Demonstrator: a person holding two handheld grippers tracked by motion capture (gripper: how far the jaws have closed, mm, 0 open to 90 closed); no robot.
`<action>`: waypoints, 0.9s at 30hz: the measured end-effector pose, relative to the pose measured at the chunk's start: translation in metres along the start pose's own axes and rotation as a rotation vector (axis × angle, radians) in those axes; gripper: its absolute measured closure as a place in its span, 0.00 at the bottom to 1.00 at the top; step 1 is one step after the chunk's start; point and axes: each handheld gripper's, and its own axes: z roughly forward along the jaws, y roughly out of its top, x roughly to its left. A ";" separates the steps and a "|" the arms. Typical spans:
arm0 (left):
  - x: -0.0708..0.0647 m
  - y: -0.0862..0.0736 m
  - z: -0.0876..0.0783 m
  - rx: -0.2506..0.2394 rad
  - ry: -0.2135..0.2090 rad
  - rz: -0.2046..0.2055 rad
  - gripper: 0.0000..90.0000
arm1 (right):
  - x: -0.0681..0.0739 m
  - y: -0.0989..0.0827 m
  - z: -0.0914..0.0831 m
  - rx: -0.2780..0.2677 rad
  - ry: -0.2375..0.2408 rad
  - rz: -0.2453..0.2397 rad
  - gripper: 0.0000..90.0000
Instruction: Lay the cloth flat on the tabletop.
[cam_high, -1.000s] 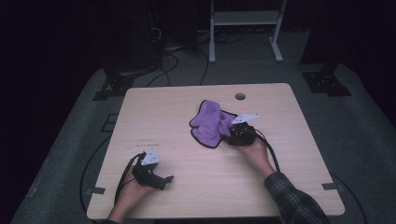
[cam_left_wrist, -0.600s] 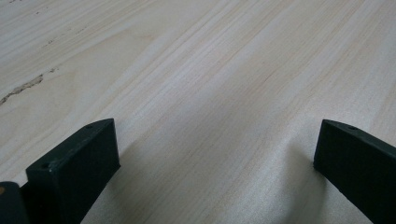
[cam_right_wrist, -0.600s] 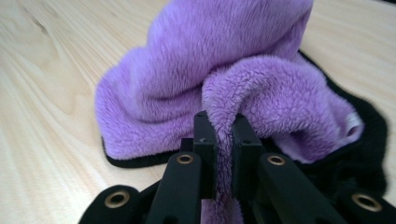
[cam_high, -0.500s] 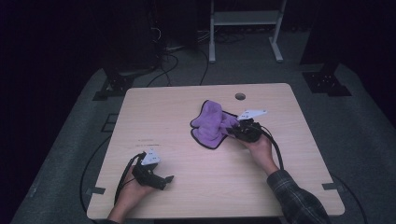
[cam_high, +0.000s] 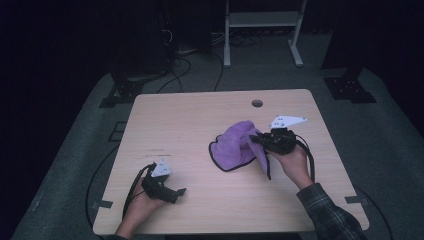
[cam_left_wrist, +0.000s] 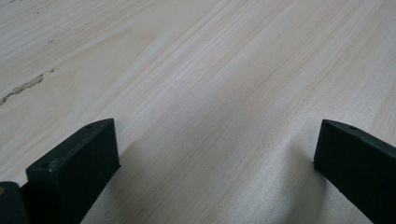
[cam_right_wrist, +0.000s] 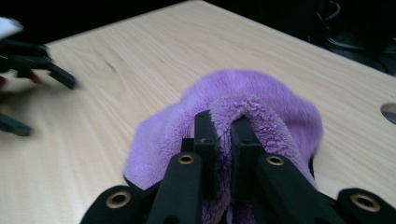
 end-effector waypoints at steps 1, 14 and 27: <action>0.000 0.000 0.000 0.000 0.000 0.000 0.00 | 0.002 0.001 -0.003 -0.009 0.009 -0.002 0.93; 0.000 0.000 0.000 0.007 0.001 0.004 0.00 | 0.014 0.000 -0.055 -0.078 0.032 -0.037 0.92; 0.000 0.000 0.000 0.007 0.003 0.001 0.00 | -0.017 -0.025 -0.101 -0.075 -0.102 0.014 0.92</action>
